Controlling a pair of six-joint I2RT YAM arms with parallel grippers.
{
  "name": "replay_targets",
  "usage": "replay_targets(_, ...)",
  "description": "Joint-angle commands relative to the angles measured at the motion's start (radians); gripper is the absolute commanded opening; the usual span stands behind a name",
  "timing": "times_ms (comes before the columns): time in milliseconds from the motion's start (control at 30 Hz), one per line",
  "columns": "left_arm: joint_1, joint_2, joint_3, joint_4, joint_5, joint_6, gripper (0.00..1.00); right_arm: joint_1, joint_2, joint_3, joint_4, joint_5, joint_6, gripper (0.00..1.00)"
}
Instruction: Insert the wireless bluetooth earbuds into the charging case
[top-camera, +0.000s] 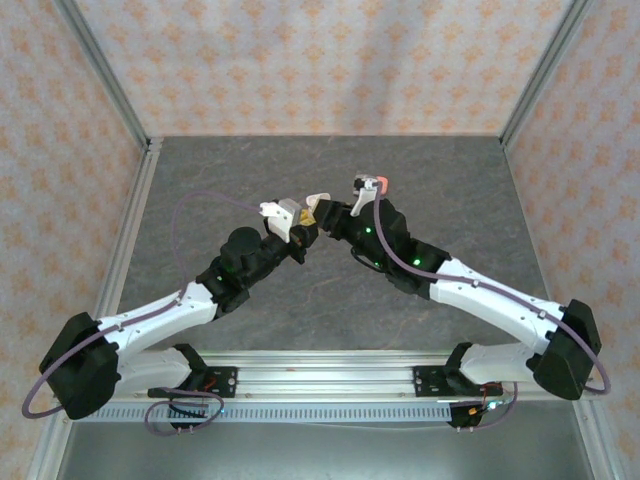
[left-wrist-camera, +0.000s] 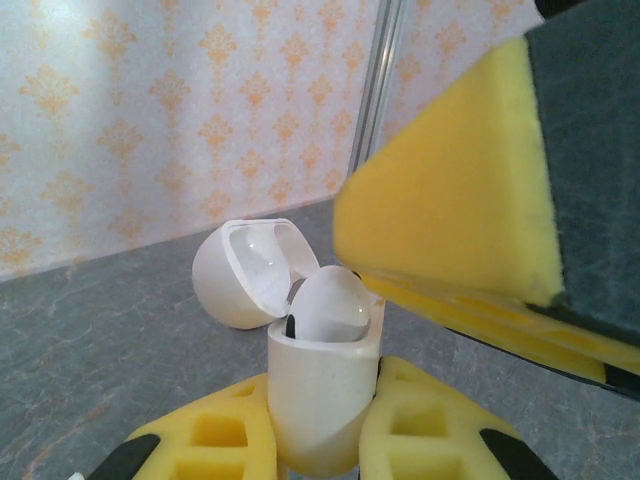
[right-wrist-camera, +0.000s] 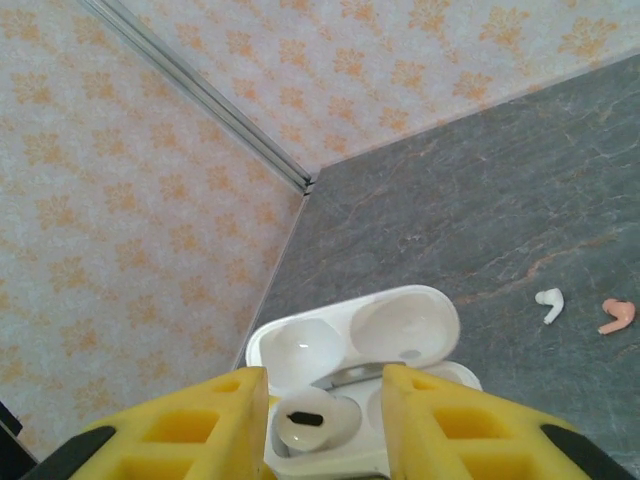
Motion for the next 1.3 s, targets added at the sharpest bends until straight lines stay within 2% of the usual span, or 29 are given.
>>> replay_targets(0,-0.006,-0.041,0.046,0.077,0.015,0.033,0.00,0.010,-0.031,0.035,-0.068,0.033,-0.011,0.36)
replay_targets(133,0.005,-0.066,0.041,0.038,0.056,0.075,0.00,0.010,-0.065,0.096,-0.158,0.049,-0.064,0.39)
replay_targets(367,0.111,-0.162,-0.002,-0.022,0.165,0.048,0.00,-0.008,-0.015,0.285,-0.409,0.074,-0.178,0.45)
replay_targets(467,0.158,-0.234,-0.033,-0.071,0.185,0.045,0.00,-0.061,0.008,0.336,-0.480,0.041,-0.178,0.47)
replay_targets(600,0.198,-0.344,-0.081,-0.156,0.182,0.048,0.00,-0.171,0.077,0.390,-0.571,-0.072,-0.148,0.48)
replay_targets(733,0.203,-0.464,-0.108,-0.278,0.177,0.064,0.00,-0.249,0.219,0.462,-0.647,-0.191,-0.144,0.48)
replay_targets(933,0.203,-0.624,-0.156,-0.415,0.195,0.051,0.00,-0.268,0.501,0.612,-0.680,-0.311,-0.161,0.47)
replay_targets(1100,0.202,-0.641,-0.159,-0.470,0.278,0.039,0.00,-0.268,0.723,0.745,-0.691,-0.347,-0.164,0.44)
replay_targets(1267,0.202,-0.677,-0.182,-0.467,0.256,0.053,0.00,-0.266,0.904,0.881,-0.734,-0.329,-0.183,0.42)
